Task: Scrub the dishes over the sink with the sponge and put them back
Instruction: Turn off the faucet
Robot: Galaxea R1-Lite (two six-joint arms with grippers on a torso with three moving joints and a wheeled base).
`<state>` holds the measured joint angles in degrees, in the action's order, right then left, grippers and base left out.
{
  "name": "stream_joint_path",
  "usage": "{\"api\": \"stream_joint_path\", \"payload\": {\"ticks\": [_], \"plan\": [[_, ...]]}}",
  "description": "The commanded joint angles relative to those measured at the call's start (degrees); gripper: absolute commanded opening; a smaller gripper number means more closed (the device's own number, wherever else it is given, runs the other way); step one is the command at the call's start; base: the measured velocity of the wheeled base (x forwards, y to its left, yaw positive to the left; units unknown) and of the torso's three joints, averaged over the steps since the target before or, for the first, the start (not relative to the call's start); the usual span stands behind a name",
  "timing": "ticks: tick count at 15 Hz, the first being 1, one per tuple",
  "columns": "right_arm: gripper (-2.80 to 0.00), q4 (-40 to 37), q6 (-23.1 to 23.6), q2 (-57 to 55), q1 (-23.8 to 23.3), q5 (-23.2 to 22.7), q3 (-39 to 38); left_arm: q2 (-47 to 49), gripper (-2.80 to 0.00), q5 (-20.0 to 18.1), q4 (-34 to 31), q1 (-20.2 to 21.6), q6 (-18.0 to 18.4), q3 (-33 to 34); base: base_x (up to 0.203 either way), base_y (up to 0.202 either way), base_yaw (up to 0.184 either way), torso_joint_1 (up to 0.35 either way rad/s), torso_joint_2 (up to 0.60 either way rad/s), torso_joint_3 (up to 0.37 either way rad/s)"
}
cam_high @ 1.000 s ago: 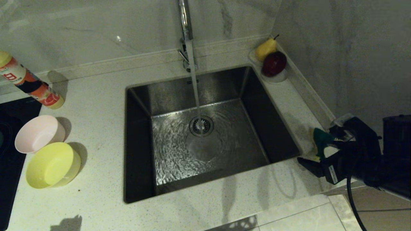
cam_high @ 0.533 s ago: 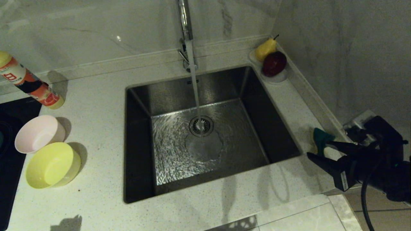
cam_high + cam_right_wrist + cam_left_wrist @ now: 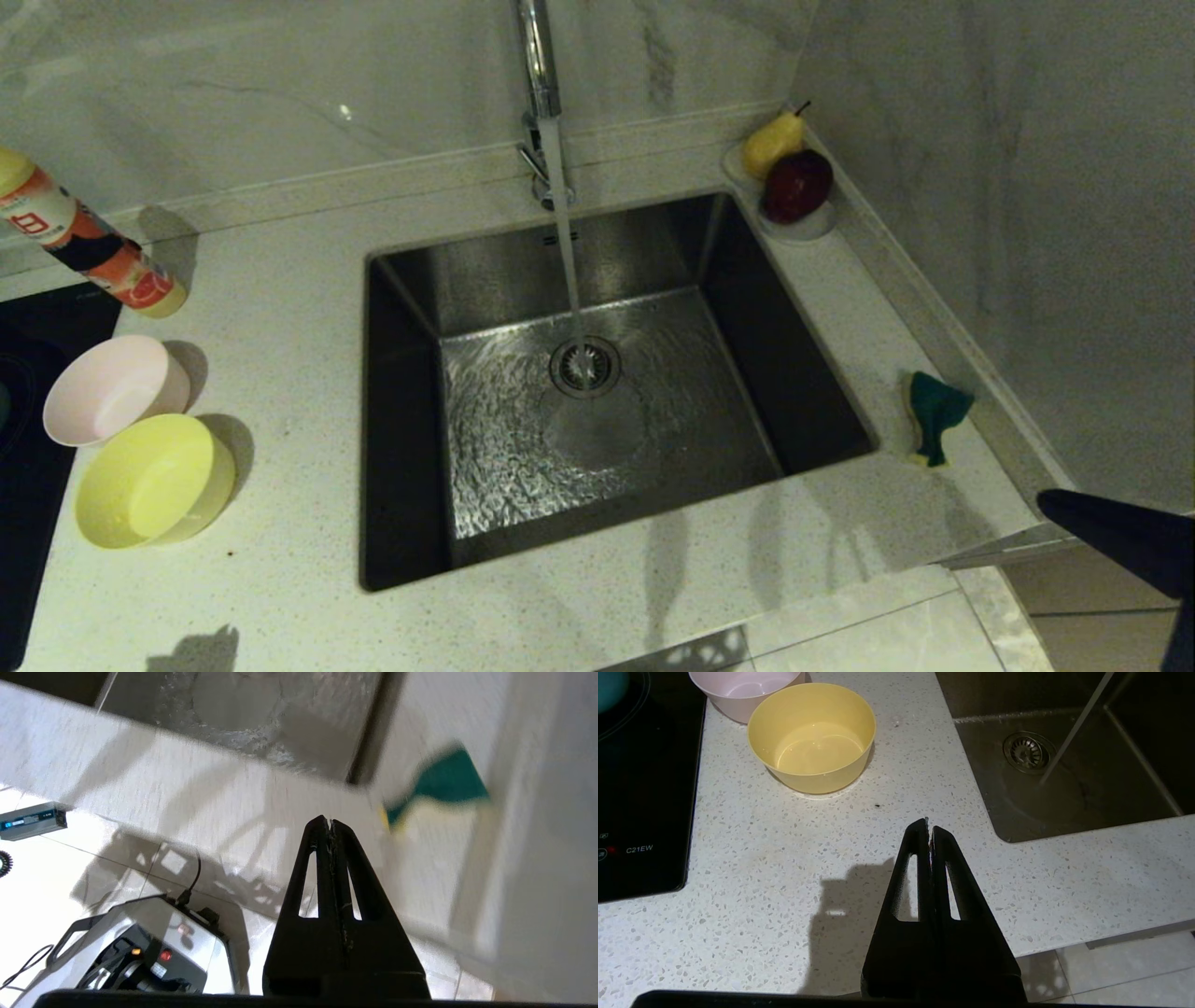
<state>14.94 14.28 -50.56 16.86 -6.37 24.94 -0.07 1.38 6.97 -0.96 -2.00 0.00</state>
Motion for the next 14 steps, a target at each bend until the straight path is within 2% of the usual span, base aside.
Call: {"api": "stream_joint_path", "payload": {"ticks": [1,4,6,8,10,12,14], "plan": [[-2.8,-2.17,0.17,13.4,-6.85,-3.52,-4.57,-0.01,-2.8,0.03,0.06,0.0,-0.02,2.29,0.0,0.0,0.0,0.0,0.0,0.0],[-2.8,-4.64,0.09,24.62,-13.55,-6.92,-12.66,-0.01,-2.8,0.03,0.06,0.0,-0.02,2.29,0.0,0.0,0.0,0.0,0.0,0.0],[-2.8,-5.33,-0.07,31.11,-14.99,-6.95,-18.22,-0.01,-2.8,0.03,0.06,0.0,-0.02,2.29,0.0,0.0,0.0,0.0,0.0,0.0],[-2.8,-5.65,0.06,37.14,-15.47,-4.62,-23.23,-0.1,-2.8,0.03,0.06,0.0,-0.02,2.29,0.0,0.0,0.0,0.0,0.0,0.0],[-2.8,-8.49,-0.68,42.56,-15.79,-2.37,-24.13,-0.02,-2.8,0.03,0.06,0.0,-0.02,2.29,0.0,0.0,0.0,0.0,0.0,0.0],[-2.8,-13.13,-3.61,48.51,-15.94,2.03,-23.91,-0.1,-2.8,0.03,0.06,0.0,-0.02,2.29,0.0,0.0,0.0,0.0,0.0,0.0],[-2.8,-15.25,-6.35,50.86,-16.14,4.47,-24.53,-0.1,-2.8,0.03,0.06,0.0,-0.02,2.29,0.0,0.0,0.0,0.0,0.0,0.0]]}}
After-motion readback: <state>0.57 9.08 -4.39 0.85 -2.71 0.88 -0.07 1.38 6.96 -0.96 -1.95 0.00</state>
